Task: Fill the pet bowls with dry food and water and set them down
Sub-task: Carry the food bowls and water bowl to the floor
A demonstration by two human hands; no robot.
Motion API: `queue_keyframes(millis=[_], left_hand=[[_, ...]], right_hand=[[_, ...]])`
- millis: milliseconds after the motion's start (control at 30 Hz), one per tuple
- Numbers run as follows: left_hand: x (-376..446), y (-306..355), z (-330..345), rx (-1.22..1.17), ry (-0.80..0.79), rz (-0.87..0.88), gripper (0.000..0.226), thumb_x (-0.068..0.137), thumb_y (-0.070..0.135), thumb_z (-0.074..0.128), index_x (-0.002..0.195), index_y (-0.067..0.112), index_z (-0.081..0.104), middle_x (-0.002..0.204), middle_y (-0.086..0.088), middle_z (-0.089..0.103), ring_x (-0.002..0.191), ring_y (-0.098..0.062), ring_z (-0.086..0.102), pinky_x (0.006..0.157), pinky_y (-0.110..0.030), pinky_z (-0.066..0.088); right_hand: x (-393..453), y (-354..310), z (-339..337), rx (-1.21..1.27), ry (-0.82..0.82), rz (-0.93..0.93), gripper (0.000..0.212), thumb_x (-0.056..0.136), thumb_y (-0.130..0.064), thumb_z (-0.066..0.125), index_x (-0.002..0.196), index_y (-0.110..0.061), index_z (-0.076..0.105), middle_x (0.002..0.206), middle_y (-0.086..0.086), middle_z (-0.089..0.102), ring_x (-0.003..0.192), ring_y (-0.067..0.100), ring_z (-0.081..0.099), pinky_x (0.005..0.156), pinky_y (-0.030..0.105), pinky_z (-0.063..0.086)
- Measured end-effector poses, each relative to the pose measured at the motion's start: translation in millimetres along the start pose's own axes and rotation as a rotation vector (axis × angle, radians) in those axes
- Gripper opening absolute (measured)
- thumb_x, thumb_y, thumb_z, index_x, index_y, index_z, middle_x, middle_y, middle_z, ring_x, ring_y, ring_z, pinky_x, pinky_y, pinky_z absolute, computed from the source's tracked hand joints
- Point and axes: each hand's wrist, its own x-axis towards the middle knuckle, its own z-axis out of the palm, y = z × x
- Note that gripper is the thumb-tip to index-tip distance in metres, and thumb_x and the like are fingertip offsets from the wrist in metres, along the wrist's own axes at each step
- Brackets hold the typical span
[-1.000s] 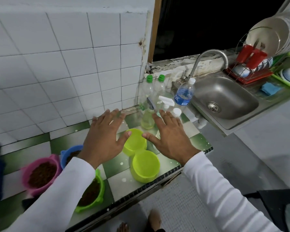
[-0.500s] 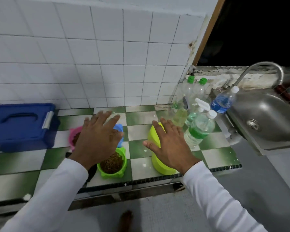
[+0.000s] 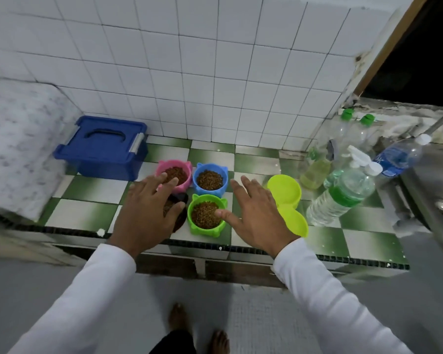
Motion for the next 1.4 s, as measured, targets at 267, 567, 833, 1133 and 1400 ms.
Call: queue_keyframes(millis=[267,567,833,1133,1400], left_hand=[[-17.7,-42.9,16.6,-0.002,-0.018,-0.065,0.057,0.098,0.049,0.059,0.147,0.022,0.05,0.148,-0.008,0.053,0.132,-0.031,0.049,0.11,-0.051,0.045],[-15.4,-89.7,56.3,-0.142,-0.154,-0.21,0.058,0.1,0.051,0.055,0.151,0.025,0.047,0.151,-0.006,0.049,0.137,-0.029,0.044,0.107,-0.048,0.047],[-3.7,-119.5,89.1,-0.295,-0.245,-0.304,0.06,0.101,0.047,0.056,0.153,0.019,0.045,0.151,-0.009,0.049,0.138,-0.03,0.043,0.113,-0.045,0.04],[6.1,-135.3,125.8,-0.46,-0.235,-0.524,0.045,0.099,0.034,0.065,0.138,0.013,0.058,0.125,-0.017,0.062,0.115,-0.037,0.059,0.099,-0.047,0.05],[18.9,-136.3,152.1,-0.482,-0.23,-0.711,0.039,0.101,0.032,0.063,0.128,0.004,0.065,0.117,-0.026,0.064,0.112,-0.046,0.059,0.098,-0.048,0.048]], right_hand=[[9.3,-33.6,33.5,0.09,-0.038,0.014,0.084,0.094,-0.071,0.042,0.16,-0.024,0.021,0.167,0.01,0.017,0.154,0.029,0.015,0.124,0.048,0.019],[21.0,-49.8,77.5,0.248,-0.069,0.164,0.078,0.095,-0.062,0.054,0.157,-0.022,0.028,0.162,0.008,0.028,0.145,0.03,0.029,0.118,0.043,0.031],[35.0,-48.6,123.1,0.376,-0.092,0.37,0.08,0.094,-0.06,0.058,0.157,-0.018,0.031,0.156,0.012,0.036,0.139,0.034,0.037,0.115,0.042,0.034],[56.4,-40.6,162.1,0.526,-0.017,0.636,0.063,0.097,-0.04,0.063,0.146,-0.008,0.04,0.135,0.021,0.052,0.127,0.037,0.048,0.102,0.038,0.04],[73.9,-20.0,196.3,0.603,-0.015,0.794,0.046,0.097,-0.029,0.062,0.135,-0.005,0.05,0.123,0.023,0.06,0.117,0.041,0.054,0.096,0.041,0.044]])
